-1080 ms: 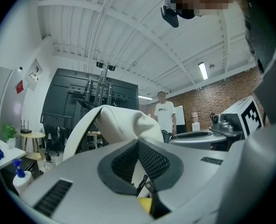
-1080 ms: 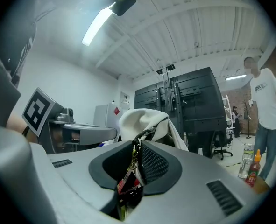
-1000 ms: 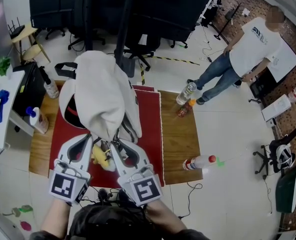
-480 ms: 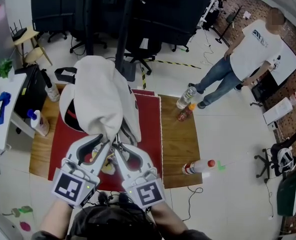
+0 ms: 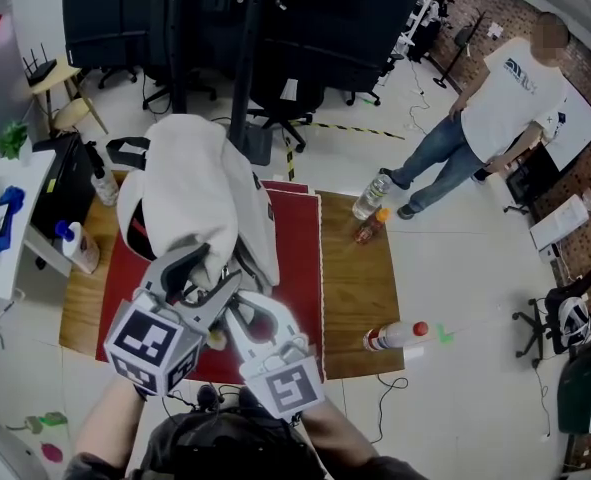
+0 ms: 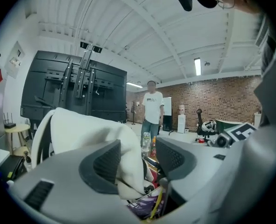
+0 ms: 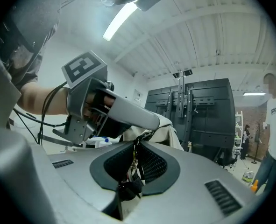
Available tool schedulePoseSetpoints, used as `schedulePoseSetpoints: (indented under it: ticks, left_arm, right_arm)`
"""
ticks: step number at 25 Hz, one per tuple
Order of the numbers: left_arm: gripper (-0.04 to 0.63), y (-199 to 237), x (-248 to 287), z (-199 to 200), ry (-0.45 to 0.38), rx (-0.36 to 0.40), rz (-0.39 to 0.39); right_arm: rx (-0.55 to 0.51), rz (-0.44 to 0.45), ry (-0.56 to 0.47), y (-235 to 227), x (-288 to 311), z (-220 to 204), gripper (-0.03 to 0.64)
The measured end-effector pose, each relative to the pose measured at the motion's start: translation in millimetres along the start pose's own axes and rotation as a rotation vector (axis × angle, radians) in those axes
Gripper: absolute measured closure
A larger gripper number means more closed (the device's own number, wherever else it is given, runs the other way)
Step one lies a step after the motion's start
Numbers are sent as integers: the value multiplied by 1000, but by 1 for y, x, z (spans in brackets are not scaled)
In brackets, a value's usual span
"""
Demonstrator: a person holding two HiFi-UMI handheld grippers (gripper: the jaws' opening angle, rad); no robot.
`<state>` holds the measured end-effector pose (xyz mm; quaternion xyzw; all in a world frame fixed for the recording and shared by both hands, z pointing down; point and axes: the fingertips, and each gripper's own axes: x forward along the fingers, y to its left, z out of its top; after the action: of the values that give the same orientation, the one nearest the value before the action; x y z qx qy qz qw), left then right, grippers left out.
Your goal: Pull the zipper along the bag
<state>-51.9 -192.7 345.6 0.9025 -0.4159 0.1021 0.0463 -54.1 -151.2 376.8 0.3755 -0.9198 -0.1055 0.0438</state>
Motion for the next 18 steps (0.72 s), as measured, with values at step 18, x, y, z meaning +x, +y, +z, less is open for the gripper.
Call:
schedulePoseSetpoints:
  ticks: [18]
  left_arm:
    - [451, 11, 17, -11, 105, 1, 72]
  right_arm:
    - [-120, 115, -12, 18, 10, 4, 569]
